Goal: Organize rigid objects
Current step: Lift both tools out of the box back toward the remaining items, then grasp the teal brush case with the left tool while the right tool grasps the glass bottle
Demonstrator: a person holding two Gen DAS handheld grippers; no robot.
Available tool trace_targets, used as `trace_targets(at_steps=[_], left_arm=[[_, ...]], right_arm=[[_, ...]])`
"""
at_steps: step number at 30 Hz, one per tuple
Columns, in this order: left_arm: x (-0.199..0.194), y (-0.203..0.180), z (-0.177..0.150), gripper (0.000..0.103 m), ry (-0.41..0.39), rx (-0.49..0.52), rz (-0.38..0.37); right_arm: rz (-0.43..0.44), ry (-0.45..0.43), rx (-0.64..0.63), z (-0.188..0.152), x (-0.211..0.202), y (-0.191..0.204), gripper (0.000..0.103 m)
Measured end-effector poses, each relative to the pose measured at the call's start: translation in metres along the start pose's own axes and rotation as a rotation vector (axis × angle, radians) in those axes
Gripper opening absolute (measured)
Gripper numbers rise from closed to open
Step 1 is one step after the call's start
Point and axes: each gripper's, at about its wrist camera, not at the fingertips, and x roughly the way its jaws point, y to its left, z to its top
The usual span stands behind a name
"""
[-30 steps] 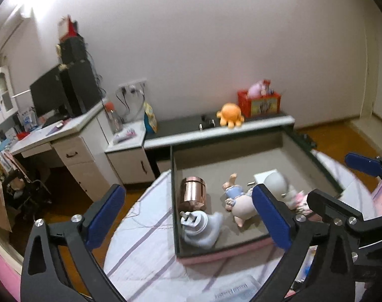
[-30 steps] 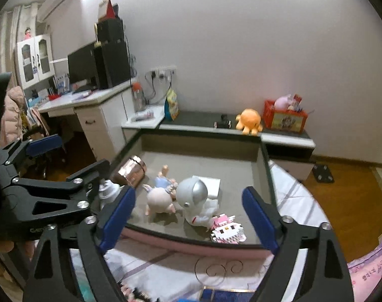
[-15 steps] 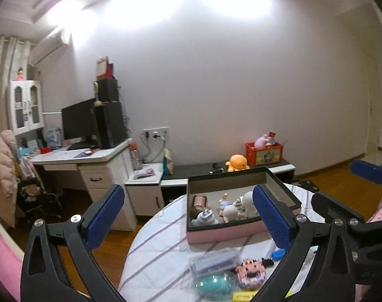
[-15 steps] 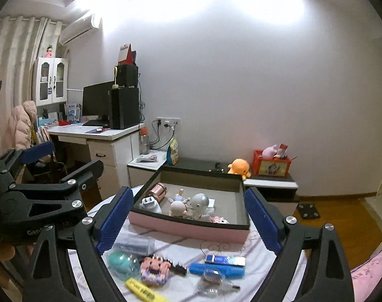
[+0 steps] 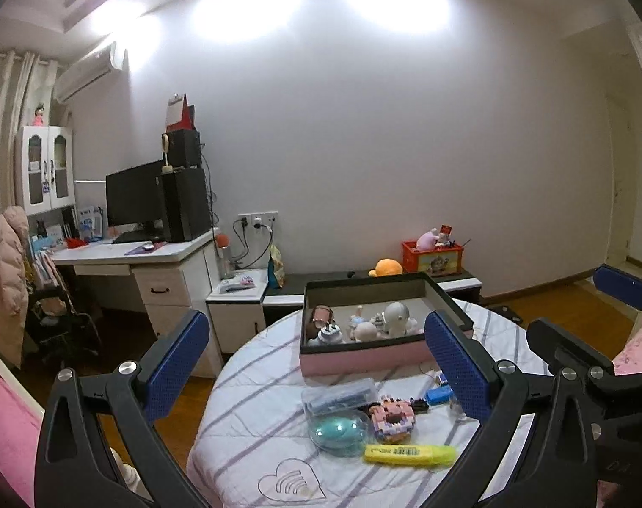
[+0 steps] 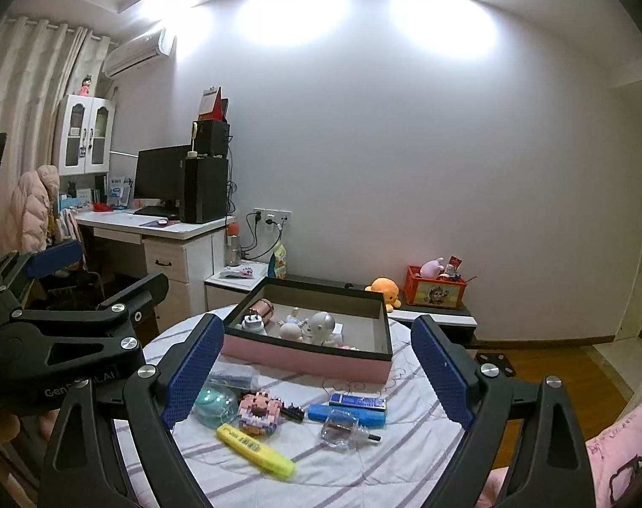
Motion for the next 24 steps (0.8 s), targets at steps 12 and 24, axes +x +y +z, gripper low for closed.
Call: trace_targets(at_steps=[12,24], left_arm=[[0.042,-0.004,-0.054,0.103,0.215,0.008,-0.054],[0.117,-0.004,-0.121,0.103,0.472,0.004,-0.042]], right_arm=[[0.017,0.115,0.035,-0.036,0.026,-0.005,0.092],[-0.004,0.35,0.102,-0.101,0.095,-0.027,0.091]])
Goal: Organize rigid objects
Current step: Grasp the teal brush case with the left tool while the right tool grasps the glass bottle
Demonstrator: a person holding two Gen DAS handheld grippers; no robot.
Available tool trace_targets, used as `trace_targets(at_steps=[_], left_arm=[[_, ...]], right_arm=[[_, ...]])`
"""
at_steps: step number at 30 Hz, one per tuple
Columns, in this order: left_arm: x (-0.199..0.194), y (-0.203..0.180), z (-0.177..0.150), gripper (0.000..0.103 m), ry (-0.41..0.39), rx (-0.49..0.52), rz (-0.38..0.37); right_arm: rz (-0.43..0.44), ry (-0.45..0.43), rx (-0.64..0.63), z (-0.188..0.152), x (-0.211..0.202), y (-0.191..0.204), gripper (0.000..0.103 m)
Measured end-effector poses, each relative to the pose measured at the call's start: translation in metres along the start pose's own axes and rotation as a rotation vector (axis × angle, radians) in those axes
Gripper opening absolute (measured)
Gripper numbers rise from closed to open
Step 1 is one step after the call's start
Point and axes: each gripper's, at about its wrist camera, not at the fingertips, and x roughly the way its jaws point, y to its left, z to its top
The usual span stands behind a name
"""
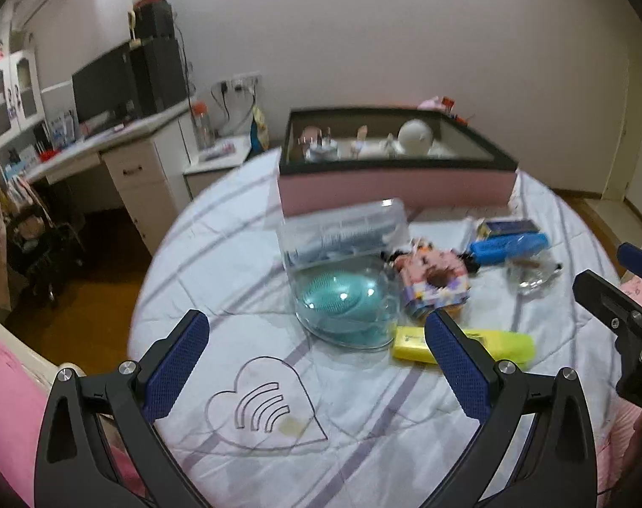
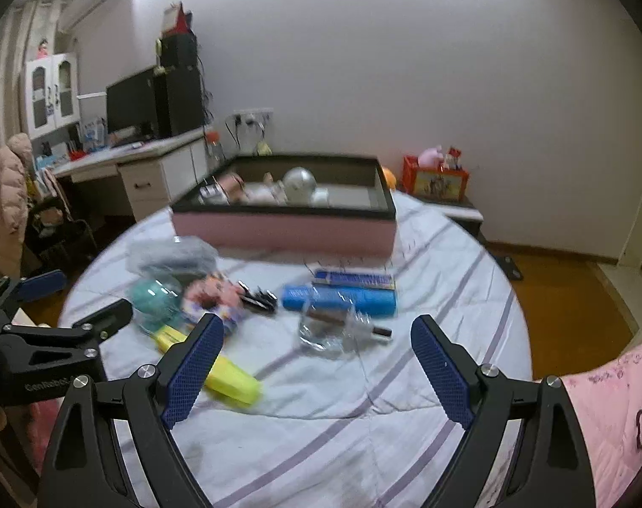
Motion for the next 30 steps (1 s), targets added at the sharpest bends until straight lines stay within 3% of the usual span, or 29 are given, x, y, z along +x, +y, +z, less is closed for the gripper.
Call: trace_targets(at_steps=[13,16,17,18,30], left_arm=[[0.064,-0.003,0.012,0.103,0.125,0.006,-0.03],[0.069,-0.005,0.014,0.09,0.137,0.011,-0.068],[0.068,-0.006,0.014,0.077,0.13,0.011,-0.078],[0.066,-0.007,0.014,0.072,0.124,0.016,-0.087],[0.049,-0.01,0.007,0.072,0.12,0.071,-0.087]], right_arm=[[-0.012,0.093,0.061,0.001,0.054,-0.031,0.091],[-0.009,0.117,0.072,0.002,0.064,-0.035,0.091],[-0.007,0.128,0.075,0.003,0.068,-0.036,0.091],[-0.002,0.134,0.075,0.003,0.07,-0.036,0.092],[0.019,0.247,0.063,0.011,0.106,-0.026,0.091]])
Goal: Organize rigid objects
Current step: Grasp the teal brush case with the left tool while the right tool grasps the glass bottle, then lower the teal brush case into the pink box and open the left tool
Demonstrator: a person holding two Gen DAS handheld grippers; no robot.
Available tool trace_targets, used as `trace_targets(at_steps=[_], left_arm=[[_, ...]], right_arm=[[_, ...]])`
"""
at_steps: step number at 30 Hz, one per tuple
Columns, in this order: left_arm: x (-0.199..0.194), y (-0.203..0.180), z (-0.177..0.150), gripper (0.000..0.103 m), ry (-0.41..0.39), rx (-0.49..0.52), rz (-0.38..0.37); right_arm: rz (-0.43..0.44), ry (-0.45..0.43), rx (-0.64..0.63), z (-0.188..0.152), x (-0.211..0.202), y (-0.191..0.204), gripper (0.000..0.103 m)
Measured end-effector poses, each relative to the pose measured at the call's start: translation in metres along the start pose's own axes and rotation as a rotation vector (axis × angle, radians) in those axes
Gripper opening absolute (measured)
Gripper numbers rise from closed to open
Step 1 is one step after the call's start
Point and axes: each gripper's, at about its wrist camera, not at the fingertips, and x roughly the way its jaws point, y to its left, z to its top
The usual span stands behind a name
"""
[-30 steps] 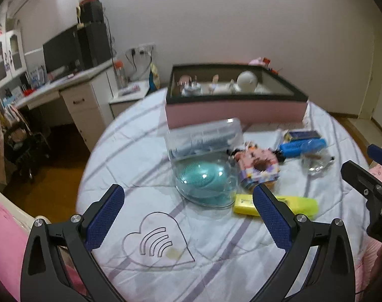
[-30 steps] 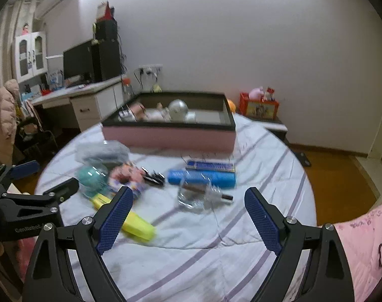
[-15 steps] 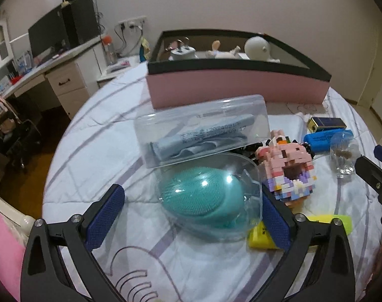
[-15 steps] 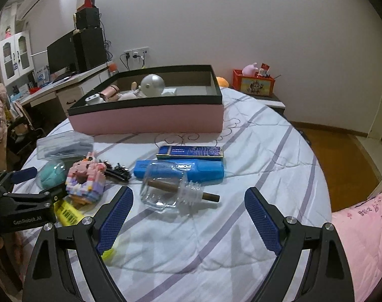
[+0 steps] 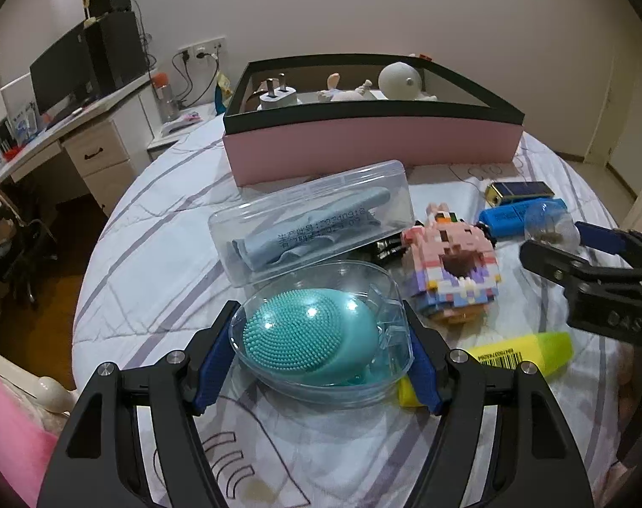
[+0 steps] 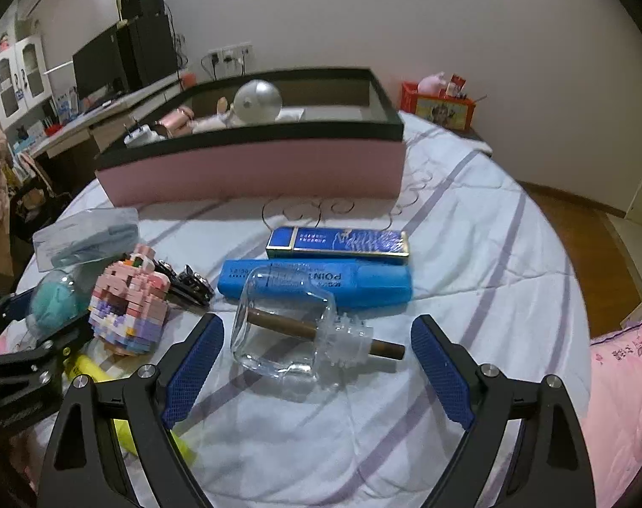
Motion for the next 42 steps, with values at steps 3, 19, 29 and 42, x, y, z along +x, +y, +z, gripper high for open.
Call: trace_targets(at_steps=[3,19,29,42], left_arm=[[-0.004,-0.001,-0.001,0.072,-0.001,0.006,-0.003],[-0.046,0.0,0.001,0.072,-0.084,0.008,-0.033],[-0.083,-0.008,0.018,0.072,-0.2,-0.018,-0.036],[-0.154,-0.019,0.034,0.055,-0.389,0.011,-0.022]], right_arm=[[0.009,0.025,0.017,0.0,0.005,-0.003,0.09],[0.056,-0.084,0.02,-0.011,-0.04,0.003,0.078],[0.107,-0.24,-0.044,-0.004,-0.106,0.033,0.078],[0.079,-0.386,-0.072,0.0,-0.163,0.044,0.078]])
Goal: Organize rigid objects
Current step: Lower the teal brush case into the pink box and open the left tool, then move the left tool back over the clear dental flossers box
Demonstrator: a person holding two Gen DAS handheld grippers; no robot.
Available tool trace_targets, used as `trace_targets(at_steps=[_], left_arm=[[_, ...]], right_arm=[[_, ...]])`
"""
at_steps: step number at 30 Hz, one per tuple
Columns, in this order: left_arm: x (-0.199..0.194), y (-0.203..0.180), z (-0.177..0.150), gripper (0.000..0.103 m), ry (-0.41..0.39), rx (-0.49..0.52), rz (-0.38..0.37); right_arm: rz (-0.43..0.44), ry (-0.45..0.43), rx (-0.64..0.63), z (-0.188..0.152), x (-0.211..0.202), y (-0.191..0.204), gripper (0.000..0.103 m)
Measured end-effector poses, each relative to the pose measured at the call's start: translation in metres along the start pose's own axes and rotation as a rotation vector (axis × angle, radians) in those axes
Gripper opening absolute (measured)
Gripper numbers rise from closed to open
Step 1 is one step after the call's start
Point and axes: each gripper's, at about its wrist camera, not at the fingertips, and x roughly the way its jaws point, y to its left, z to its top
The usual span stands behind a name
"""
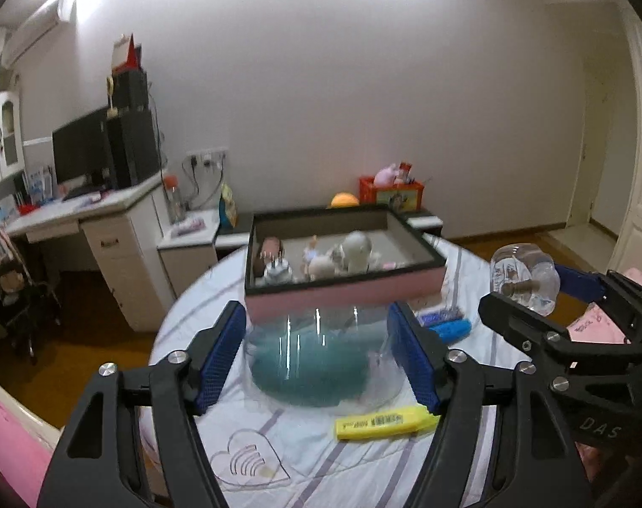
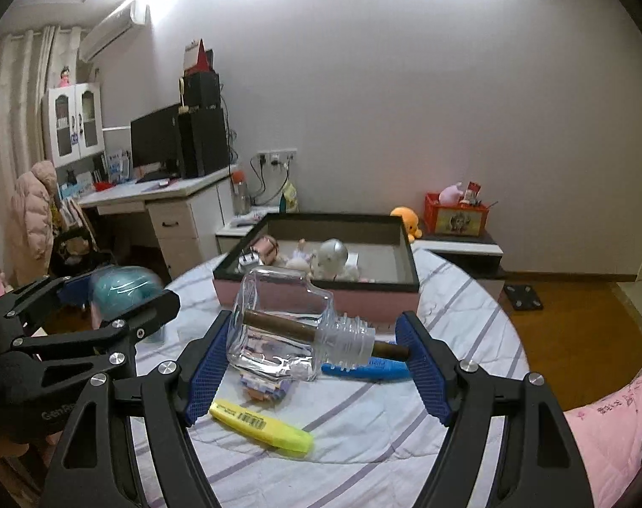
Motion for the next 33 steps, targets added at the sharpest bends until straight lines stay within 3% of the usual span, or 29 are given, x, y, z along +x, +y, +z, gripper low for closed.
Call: trace_targets(at_steps=[2,4,7,8,9,11,12,14,15,16,18,23,29,33], left_arm=[[-0.011,-0.004,0.008,0.052,-0.038,0.008,-0.001],[-0.015,-0.006,0.017,0.052,-0.061,0.023,0.06],[0.006,0.002,0.019,0.056,-0.073,-0.022,0.006],[0.022,0.007,0.013,0.062,-0.05,-0.039,0.01],[0.045,0.012,-0.001,0.063,0.008,-0.055,0.009],[0.072,0.023,-0.027,0.063,0.035,-0.136,0.013],[0.096,0.03,-0.049,0.063,0.096,-0.18,-0.039],[0.123,0.033,-0.072,0.062,0.2,-0.214,-0.073],[0.137,0.039,-0.082,0.063,0.27,-0.258,-0.16],[0.143,0.043,-0.083,0.064,0.294,-0.28,-0.185],[0.143,0.051,-0.08,0.065,0.268,-0.304,-0.197],[0.155,0.052,-0.084,0.071,0.307,-0.322,-0.199],[0.154,0.053,-0.091,0.077,0.328,-0.376,-0.275],[0.154,0.05,-0.089,0.081,0.328,-0.364,-0.278]], right_arm=[[-0.007,-0.024,-0.01,0.004,-0.009,0.004,0.078],[-0.007,-0.058,-0.015,0.009,-0.017,0.008,0.078],[-0.066,-0.081,-0.039,0.016,-0.021,0.013,0.078],[-0.073,-0.075,-0.036,0.016,-0.017,0.011,0.078],[-0.071,-0.062,-0.024,0.015,-0.009,0.009,0.078],[-0.079,-0.01,-0.001,0.003,0.02,0.001,0.078],[-0.072,0.018,0.025,-0.004,0.03,-0.003,0.078],[-0.025,0.053,0.072,-0.023,0.053,-0.009,0.078],[-0.035,0.088,0.057,-0.034,0.067,-0.008,0.078],[-0.01,0.103,0.067,-0.041,0.075,-0.01,0.078],[-0.026,0.144,0.074,-0.049,0.087,-0.013,0.078],[-0.029,0.159,0.079,-0.051,0.096,-0.019,0.078],[-0.011,0.214,0.089,-0.063,0.108,-0.026,0.078],[-0.011,0.234,0.09,-0.066,0.111,-0.028,0.078]])
